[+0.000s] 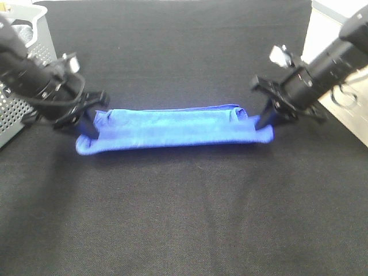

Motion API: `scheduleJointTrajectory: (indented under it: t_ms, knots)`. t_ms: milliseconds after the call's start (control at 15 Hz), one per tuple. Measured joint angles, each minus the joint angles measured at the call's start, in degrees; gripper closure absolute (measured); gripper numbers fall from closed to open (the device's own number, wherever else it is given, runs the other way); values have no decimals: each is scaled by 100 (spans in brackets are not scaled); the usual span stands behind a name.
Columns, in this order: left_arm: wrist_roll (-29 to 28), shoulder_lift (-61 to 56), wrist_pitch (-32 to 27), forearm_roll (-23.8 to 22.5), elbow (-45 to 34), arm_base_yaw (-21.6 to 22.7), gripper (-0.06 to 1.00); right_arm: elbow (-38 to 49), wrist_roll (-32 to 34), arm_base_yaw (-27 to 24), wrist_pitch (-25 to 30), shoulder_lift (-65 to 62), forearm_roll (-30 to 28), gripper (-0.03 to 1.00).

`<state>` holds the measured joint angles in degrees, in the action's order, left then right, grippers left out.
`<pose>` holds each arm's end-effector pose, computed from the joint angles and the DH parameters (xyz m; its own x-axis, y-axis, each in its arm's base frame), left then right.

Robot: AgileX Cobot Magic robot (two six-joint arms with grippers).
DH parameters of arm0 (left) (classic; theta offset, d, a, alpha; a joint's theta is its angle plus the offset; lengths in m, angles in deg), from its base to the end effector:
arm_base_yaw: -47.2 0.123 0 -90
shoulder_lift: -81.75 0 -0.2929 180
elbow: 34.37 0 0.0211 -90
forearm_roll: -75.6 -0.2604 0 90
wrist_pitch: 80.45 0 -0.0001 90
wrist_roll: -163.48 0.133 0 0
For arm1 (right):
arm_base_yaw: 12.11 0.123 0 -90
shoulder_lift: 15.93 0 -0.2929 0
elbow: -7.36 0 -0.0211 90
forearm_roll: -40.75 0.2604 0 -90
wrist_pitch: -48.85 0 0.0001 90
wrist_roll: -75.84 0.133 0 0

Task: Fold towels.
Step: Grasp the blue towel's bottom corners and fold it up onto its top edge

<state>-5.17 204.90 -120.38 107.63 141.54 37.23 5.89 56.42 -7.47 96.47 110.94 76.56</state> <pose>0.4034 -0.1169 0.1081 -0.9757 -0.0639 -0.2097 0.0231 0.9211 -0.3886 0.4210 0.0919 0.1068 -0.9843 0.0228 -0.1752 -0.0584 0.8942 0.4439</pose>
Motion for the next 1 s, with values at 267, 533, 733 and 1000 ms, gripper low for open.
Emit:
scheduleJointTrajectory:
  t_ms: [267,533,733,1000]
  knots:
    - [-418,722,-11,-206,1169,103,92,-1381,11,0,292,819,-52,97]
    - [-533,1513,-92,-212,2120,195,92,-2292,52,0,321,1656,-86,97]
    - [-533,1736,-126,-195,2298,195,82,-2315,57,0,264,1788,-92,85]
    - [-493,1690,-86,-281,2320,195,23,-2372,264,0,378,1742,29,14]
